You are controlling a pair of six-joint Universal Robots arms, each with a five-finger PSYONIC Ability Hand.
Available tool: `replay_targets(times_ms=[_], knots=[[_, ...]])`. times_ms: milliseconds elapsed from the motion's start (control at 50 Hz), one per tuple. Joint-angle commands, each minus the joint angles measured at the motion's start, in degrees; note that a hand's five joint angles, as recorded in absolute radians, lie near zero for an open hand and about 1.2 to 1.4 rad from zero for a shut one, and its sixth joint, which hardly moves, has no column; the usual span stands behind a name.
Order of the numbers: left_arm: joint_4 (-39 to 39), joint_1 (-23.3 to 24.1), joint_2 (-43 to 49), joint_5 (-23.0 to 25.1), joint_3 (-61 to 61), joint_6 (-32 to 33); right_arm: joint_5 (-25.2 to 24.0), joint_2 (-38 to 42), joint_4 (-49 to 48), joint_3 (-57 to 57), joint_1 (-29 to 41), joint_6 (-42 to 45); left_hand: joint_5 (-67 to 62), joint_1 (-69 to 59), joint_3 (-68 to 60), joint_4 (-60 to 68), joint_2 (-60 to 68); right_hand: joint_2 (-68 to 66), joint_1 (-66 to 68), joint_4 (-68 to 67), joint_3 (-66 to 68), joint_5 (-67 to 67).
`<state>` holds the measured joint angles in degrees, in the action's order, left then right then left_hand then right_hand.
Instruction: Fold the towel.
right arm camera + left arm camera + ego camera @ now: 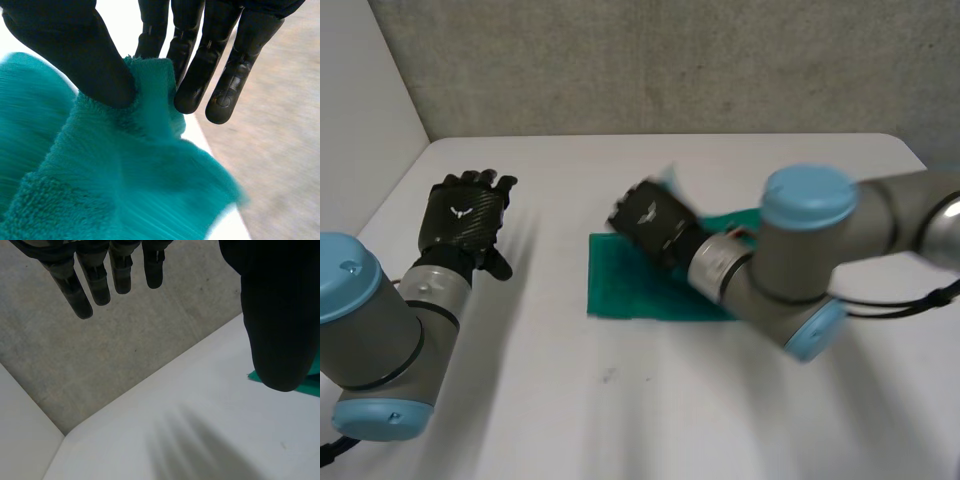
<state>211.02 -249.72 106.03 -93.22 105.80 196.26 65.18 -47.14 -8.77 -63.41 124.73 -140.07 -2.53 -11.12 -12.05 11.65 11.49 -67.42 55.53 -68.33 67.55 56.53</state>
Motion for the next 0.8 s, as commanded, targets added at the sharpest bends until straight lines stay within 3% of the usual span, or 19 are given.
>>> replay_targets(times_ms=[20, 60, 80, 200, 220, 340, 500, 600, 680, 800], knots=[[0.10, 2.38, 0.67, 0.06, -0.94, 0.09, 0.29, 5.48, 1.65, 0.04, 3.15, 8.14, 2.53, 1.12, 2.05, -1.65, -1.49, 33.29, -21.40, 34.20, -33.43, -32.40], [0.36, 3.44, 0.85, 0.15, -1.38, 0.35, 1.34, 4.87, 1.56, 0.04, 3.06, 7.54, 2.49, 1.08, 2.00, -1.61, -1.45, 44.66, -32.77, 45.57, -44.80, -43.77], [0.53, 4.40, 1.11, 0.23, -1.91, 0.35, 2.92, 3.56, 1.48, 0.13, 2.71, 6.05, 2.32, 0.91, 1.84, -1.44, -1.28, 57.42, -45.53, 58.33, -57.55, -56.53], [0.80, 7.75, 3.39, 0.32, -5.51, 0.26, 7.15, -3.40, 1.74, -1.19, -1.33, -1.87, 1.98, 0.57, 1.50, -1.10, -0.95, 57.42, -45.53, 58.33, -57.55, -56.53], [0.89, 9.32, 4.35, 0.32, -7.17, 0.26, 9.06, -5.31, 2.26, -3.88, -5.16, -9.62, 1.98, 0.57, 1.50, -1.10, -0.94, 57.42, -45.53, 58.33, -57.55, -56.53], [0.54, 16.01, 10.68, 0.23, -14.82, 0.26, 9.96, -9.72, 5.16, -11.02, -11.43, -18.57, 1.81, 0.41, 1.33, -0.93, -0.78, 57.42, -45.53, 58.33, -57.55, -56.53], [-2.71, 18.12, 22.46, 0.06, -25.46, 0.35, 9.44, -10.16, 7.71, -18.50, -20.93, -18.92, 0.97, -0.43, 0.49, -0.09, 0.06, 57.42, -45.53, 58.33, -57.55, -56.53], [-9.03, 18.04, 30.01, -0.21, -31.69, 0.70, 9.52, -9.37, 7.01, -19.64, -21.99, -18.84, 0.80, -0.60, 0.32, 0.08, 0.23, 44.41, -32.53, 45.33, -44.55, -43.52], [-12.20, 17.34, 31.61, -0.91, -32.59, 0.61, 9.44, -7.45, 6.40, -19.73, -23.13, -18.92, 0.80, -0.60, 0.32, 0.08, 0.23, 36.32, -24.43, 37.23, -36.46, -35.43], [-13.18, 16.19, 30.38, -5.21, -31.53, 0.61, 9.52, -6.82, 6.40, -20.00, -23.13, -19.10, 0.80, -0.60, 0.32, 0.08, 0.23, 35.63, -23.75, 36.55, -35.77, -34.74]])
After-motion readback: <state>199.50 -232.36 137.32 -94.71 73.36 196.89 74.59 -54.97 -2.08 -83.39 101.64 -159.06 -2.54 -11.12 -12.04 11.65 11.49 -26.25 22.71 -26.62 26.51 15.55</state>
